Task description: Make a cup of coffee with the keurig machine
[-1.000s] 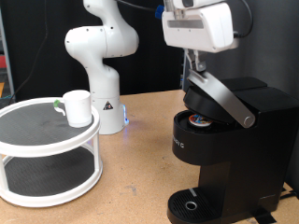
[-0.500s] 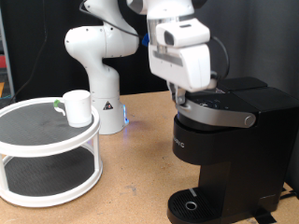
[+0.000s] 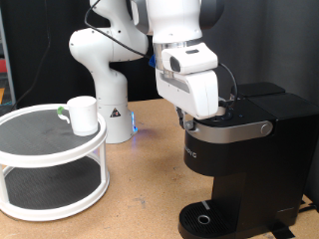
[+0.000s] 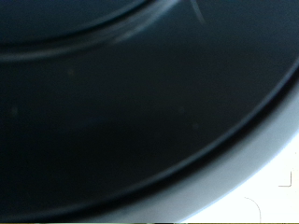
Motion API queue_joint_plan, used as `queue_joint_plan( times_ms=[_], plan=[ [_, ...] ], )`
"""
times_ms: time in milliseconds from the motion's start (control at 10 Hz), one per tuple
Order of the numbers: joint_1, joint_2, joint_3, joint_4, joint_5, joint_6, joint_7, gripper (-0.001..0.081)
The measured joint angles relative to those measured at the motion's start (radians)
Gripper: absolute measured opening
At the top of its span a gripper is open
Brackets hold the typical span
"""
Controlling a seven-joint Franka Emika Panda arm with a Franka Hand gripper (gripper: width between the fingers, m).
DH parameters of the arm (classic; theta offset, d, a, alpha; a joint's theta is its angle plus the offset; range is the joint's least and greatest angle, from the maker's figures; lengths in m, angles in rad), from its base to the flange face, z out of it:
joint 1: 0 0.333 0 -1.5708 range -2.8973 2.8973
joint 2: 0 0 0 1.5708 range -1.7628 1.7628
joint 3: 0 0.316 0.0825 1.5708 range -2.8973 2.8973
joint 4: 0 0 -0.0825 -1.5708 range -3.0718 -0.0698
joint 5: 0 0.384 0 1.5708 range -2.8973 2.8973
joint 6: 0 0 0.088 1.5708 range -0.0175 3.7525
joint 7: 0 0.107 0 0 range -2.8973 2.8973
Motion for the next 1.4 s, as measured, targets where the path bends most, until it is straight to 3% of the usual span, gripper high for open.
queue_joint_plan(
  times_ms=[300, 700, 900, 1100, 1400],
  plan=[
    [0.0, 0.0, -0.002, 0.0, 0.029, 0.0, -0.038, 0.0007],
    [0.0, -0.009, -0.025, -0.006, 0.228, 0.048, -0.184, 0.0007],
    [0.0, -0.031, -0.032, -0.004, 0.272, 0.036, -0.217, 0.0007],
    [-0.001, -0.058, -0.045, 0.026, 0.32, -0.039, -0.225, 0.0007],
    [-0.007, -0.075, -0.076, 0.157, 0.251, -0.347, -0.298, 0.0007]
  ],
)
